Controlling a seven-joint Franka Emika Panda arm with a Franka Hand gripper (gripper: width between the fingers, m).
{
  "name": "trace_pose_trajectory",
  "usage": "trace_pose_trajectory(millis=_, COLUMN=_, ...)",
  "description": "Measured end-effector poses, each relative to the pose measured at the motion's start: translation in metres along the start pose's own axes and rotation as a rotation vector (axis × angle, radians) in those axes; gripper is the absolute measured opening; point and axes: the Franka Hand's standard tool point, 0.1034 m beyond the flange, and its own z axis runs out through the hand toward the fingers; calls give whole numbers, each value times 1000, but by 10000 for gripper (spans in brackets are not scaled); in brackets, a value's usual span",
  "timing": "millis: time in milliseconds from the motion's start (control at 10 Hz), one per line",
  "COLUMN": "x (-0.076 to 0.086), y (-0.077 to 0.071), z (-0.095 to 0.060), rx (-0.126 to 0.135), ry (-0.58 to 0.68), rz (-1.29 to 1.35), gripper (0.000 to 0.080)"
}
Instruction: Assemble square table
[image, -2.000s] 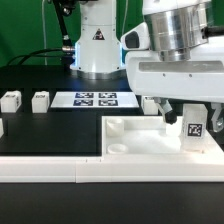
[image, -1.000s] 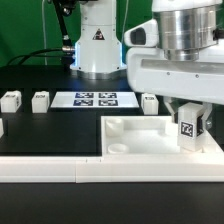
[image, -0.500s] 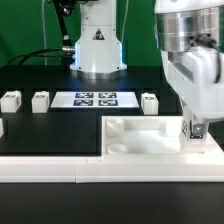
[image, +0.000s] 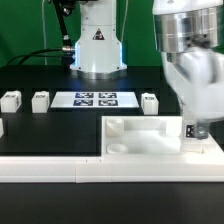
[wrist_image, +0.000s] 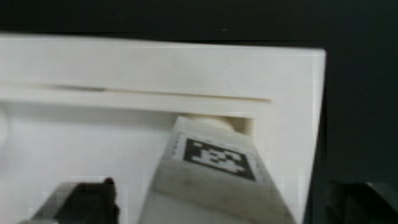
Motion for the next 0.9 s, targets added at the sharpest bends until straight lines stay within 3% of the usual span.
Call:
trace_pose_trajectory(millis=100, x=2, y=2, z=1, rx=16, ry=12, rz=-95, gripper=636)
trace_pose_trajectory(millis=400, x=4, y=2, z=2, rx=10, ry=18, rz=-292, gripper=647)
trace_pose_trajectory(millis=600, x=4, y=0, z=-3, rx=-23, ry=26, rz=-641, gripper=649)
trace_pose_trajectory(millis=700, x=-3, y=-3, z=-5, rx=-63, ry=11, rz=-854, gripper=649)
trace_pose_trajectory(millis=800, x=-9, y=-4, z=-4, rx=-77, ry=-1, rz=-906, gripper=649)
trace_pose_trajectory(millis=900, x=-7, y=-4, z=-3, rx=-74, ry=2, rz=-872, gripper=649)
